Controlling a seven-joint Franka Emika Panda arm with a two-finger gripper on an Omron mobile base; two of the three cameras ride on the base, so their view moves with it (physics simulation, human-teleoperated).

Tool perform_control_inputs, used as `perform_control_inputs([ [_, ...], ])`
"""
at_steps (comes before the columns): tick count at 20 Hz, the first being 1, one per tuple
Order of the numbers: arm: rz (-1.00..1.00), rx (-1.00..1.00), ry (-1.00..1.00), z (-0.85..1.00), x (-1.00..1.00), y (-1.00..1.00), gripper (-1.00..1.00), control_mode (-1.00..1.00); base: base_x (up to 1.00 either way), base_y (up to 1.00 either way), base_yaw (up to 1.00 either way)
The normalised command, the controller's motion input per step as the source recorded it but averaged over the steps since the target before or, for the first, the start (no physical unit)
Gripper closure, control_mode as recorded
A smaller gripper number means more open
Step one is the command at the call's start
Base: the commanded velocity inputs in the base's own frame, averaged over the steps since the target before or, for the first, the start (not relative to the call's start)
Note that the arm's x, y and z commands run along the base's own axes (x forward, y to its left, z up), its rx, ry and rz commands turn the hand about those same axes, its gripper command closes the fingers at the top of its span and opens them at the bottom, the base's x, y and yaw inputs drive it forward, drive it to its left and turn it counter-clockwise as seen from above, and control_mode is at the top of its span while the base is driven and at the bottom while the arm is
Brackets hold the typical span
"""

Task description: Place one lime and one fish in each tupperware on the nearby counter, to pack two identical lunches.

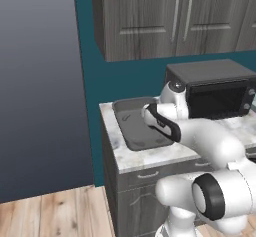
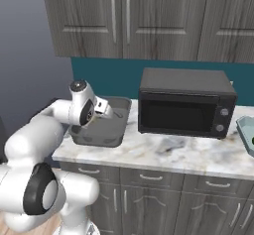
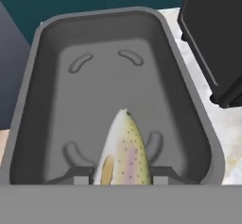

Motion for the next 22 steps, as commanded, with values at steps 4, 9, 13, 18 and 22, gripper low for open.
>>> perform_control_inputs([
  [4, 0.00, 0.00, 0.00, -0.15, 0.34, -0.14, 1.00, -1.00, 0.00, 0.00, 0.00],
  [9, 0.00, 0.00, 0.00, -0.06, 0.48, -0.02, 1.00, -1.00, 0.00, 0.00, 0.00],
  [13, 0.00, 0.00, 0.00, -0.08, 0.53, -0.02, 1.00, -1.00, 0.00, 0.00, 0.00],
  [18, 0.00, 0.00, 0.00, -0.18, 0.43, -0.02, 1.00, -1.00, 0.00, 0.00, 0.00],
  [22, 0.00, 0.00, 0.00, -0.28, 0.36, 0.00, 1.00, -1.00, 0.00, 0.00, 0.00],
])
